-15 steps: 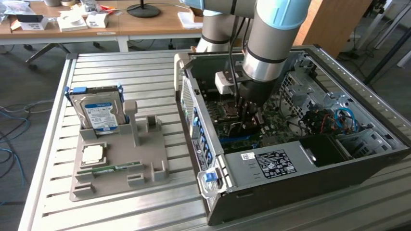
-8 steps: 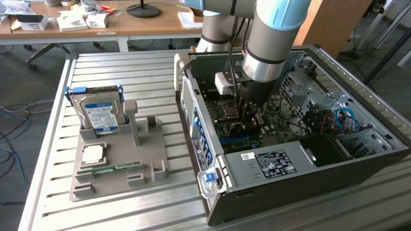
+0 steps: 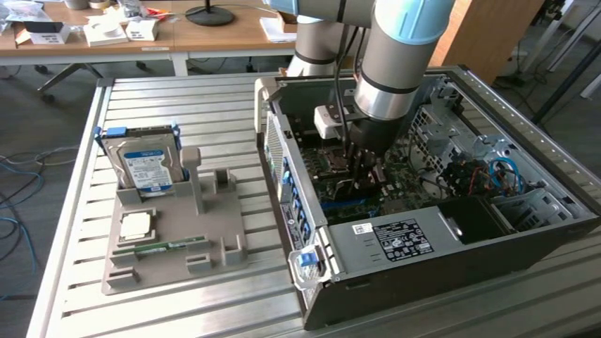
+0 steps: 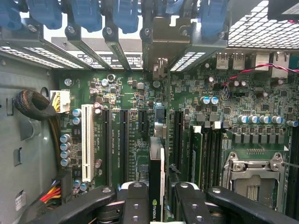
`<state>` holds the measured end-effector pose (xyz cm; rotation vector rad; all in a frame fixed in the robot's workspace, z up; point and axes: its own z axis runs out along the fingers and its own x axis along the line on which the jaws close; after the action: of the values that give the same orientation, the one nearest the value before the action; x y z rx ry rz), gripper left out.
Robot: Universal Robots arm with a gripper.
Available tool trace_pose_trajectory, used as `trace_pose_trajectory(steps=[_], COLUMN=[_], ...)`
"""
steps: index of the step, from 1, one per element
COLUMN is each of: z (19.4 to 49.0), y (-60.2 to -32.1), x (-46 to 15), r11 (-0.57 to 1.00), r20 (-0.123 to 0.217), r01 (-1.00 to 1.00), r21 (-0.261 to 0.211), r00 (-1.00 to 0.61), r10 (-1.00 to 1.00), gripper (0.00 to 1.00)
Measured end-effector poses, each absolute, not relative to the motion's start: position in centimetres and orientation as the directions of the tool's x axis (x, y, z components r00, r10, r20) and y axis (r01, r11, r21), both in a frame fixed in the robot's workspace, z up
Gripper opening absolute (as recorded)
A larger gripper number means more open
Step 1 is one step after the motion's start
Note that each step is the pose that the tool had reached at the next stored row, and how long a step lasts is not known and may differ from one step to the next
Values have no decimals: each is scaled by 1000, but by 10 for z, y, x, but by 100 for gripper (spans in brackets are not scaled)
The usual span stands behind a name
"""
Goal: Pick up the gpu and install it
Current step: 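Insert the gpu into the slot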
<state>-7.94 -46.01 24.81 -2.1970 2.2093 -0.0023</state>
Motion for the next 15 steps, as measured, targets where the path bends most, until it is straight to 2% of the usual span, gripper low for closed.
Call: trace_pose_trajectory(steps=[15], z=[247], y=[-460], x=[-79], r11=[6], r20=[-17], r01=[-1000], r21=[-19], r00=[-5], r10=[-1000], gripper=[26])
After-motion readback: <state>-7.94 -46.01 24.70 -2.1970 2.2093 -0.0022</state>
